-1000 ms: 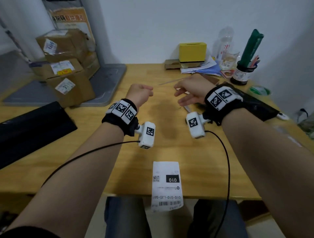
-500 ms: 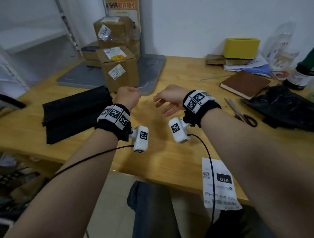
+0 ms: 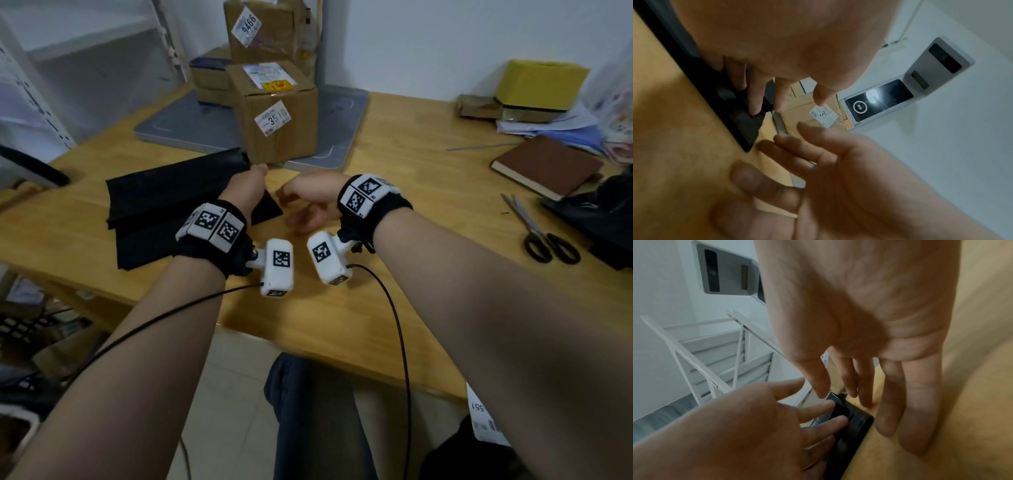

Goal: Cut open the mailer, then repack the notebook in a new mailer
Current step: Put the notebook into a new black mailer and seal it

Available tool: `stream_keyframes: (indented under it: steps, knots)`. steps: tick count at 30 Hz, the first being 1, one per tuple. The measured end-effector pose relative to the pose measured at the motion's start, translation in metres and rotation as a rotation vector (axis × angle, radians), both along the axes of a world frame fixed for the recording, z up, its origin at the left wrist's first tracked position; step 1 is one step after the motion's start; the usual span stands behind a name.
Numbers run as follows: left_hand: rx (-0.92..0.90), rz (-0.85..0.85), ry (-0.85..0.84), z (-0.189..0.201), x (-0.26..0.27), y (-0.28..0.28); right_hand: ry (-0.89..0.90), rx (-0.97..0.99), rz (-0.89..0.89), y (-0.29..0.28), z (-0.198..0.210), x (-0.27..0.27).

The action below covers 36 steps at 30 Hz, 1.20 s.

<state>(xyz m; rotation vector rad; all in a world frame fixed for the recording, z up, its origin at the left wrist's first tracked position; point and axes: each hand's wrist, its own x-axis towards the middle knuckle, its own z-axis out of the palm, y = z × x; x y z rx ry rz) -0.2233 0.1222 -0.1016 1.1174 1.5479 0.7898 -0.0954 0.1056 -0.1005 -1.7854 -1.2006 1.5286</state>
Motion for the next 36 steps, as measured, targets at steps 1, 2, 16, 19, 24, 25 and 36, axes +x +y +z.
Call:
stream_keyframes:
  steps: [1, 2, 16, 19, 24, 25, 36]
  knots:
    - [-0.016, -0.01, -0.012, 0.001, -0.001, 0.002, 0.025, -0.013, -0.012, 0.004, -0.002, -0.002]
    - [-0.025, -0.025, -0.026, 0.001, -0.001, 0.004, 0.044, -0.024, -0.019, 0.008, -0.004, -0.004]
    - [-0.139, -0.073, -0.076, 0.003, -0.006, -0.015, -0.19, -0.151, 0.112, 0.019, -0.011, -0.011]
    - [-0.178, -0.177, 0.0, 0.01, 0.003, -0.027, -0.246, -0.19, 0.172, 0.006, -0.005, 0.005]
    - [-0.33, -0.333, -0.095, 0.022, 0.028, -0.045, -0.365, -0.231, 0.208, -0.02, 0.003, 0.053]
    - [-0.346, -0.344, -0.131, 0.025, 0.038, -0.049, -0.384, -0.252, 0.195, -0.026, 0.005, 0.066]
    - [-0.148, -0.558, -0.069, 0.034, 0.16, -0.083, -0.215, -0.049, -0.379, -0.106, 0.002, 0.232]
